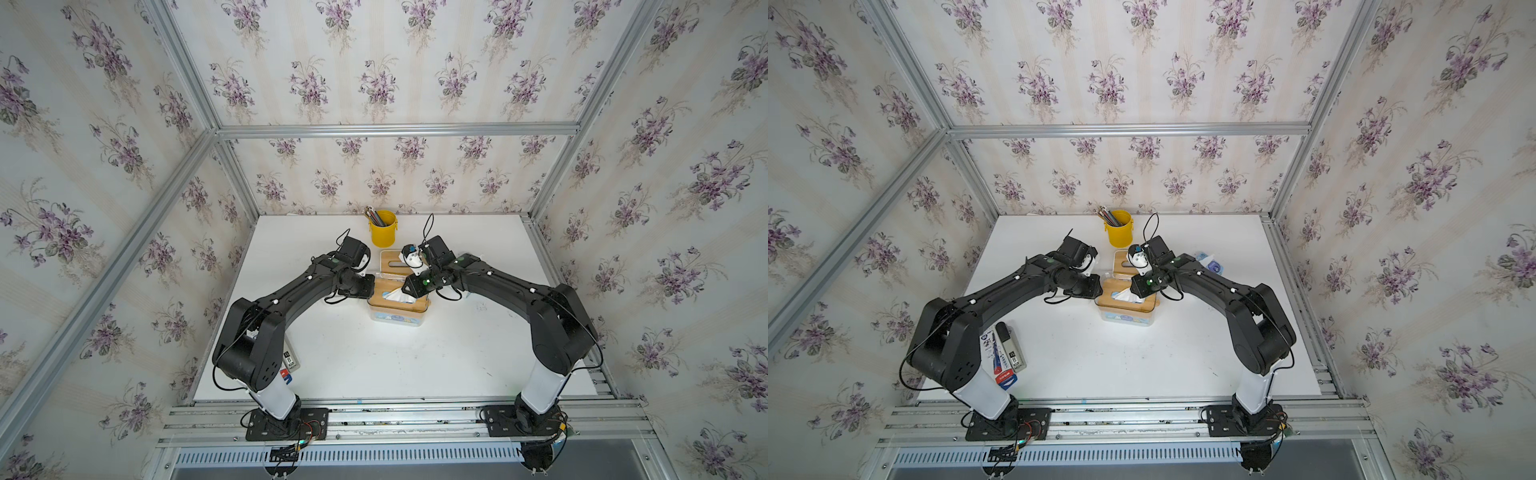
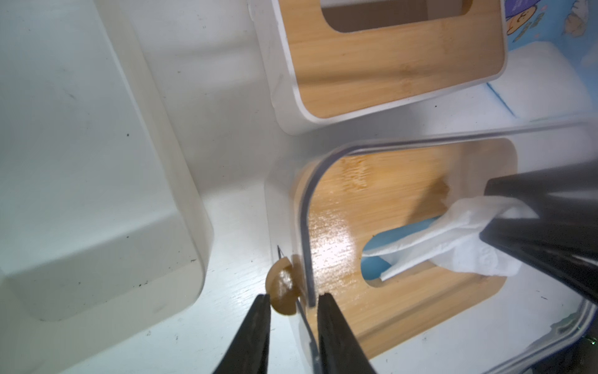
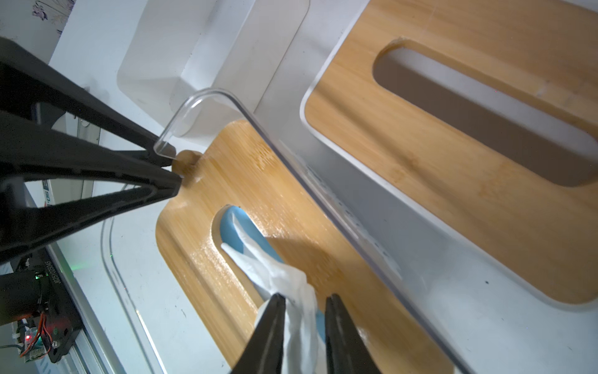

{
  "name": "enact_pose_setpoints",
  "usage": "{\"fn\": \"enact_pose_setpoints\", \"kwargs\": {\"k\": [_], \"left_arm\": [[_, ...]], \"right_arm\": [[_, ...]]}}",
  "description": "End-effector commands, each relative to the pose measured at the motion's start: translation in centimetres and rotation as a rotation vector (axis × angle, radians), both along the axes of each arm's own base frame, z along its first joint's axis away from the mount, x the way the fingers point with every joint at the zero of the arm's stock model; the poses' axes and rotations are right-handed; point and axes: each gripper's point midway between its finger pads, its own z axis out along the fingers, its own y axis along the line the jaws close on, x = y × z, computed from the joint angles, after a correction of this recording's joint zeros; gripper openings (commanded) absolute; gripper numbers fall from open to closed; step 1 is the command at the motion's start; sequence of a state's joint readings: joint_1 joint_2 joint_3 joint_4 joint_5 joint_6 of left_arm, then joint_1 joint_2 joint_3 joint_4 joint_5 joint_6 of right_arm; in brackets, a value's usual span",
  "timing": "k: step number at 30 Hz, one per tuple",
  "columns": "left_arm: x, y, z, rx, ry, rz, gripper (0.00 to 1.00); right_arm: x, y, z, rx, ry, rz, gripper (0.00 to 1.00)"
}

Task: Put the tissue paper into the tissue box
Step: Pull the paper towel from the tissue box, then adjust the tissue box at the center of the board.

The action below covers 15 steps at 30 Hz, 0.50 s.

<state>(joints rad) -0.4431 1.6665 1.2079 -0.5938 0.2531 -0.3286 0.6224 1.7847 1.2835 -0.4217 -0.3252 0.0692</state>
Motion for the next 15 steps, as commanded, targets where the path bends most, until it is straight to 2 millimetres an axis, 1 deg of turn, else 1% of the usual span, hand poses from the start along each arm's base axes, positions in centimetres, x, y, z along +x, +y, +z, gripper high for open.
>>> {"fn": "enact_pose_setpoints", "kwargs": {"k": [1,4,6,8,12,15], "left_arm": [[-0.3,0.5,-0.1,0.064,-0.003,-0.025,0.28],[-0.4,0.3,0.1,0.085,-0.013,-0.035,0.28],[-0.6,0.4,0.3,0.107,-0.018,-0.038,0.32],[-0.7,0.3,0.4,0.11,-0.02,-0.044,0.33],[-1.0,0.1,-0.1,0.109,-0.008,-0.053,0.27],[-1.1,-0.2,-0.3,0.102,-0.003,-0.054,0.22]], "right_arm": [[0.2,0.1,0.6,0.006,-0.03,0.007,0.28],[0.3,-0.1,0.7,0.0,-0.037,0.004,0.29],[0.3,-0.2,0.7,-0.005,-0.038,0.005,0.29],[0.3,-0.2,0.9,-0.004,-0.04,0.007,0.3],[0.3,-0.5,1.2,-0.025,-0.057,0.007,0.32],[0.3,-1.1,1.4,-0.079,-0.097,0.005,0.34]]}}
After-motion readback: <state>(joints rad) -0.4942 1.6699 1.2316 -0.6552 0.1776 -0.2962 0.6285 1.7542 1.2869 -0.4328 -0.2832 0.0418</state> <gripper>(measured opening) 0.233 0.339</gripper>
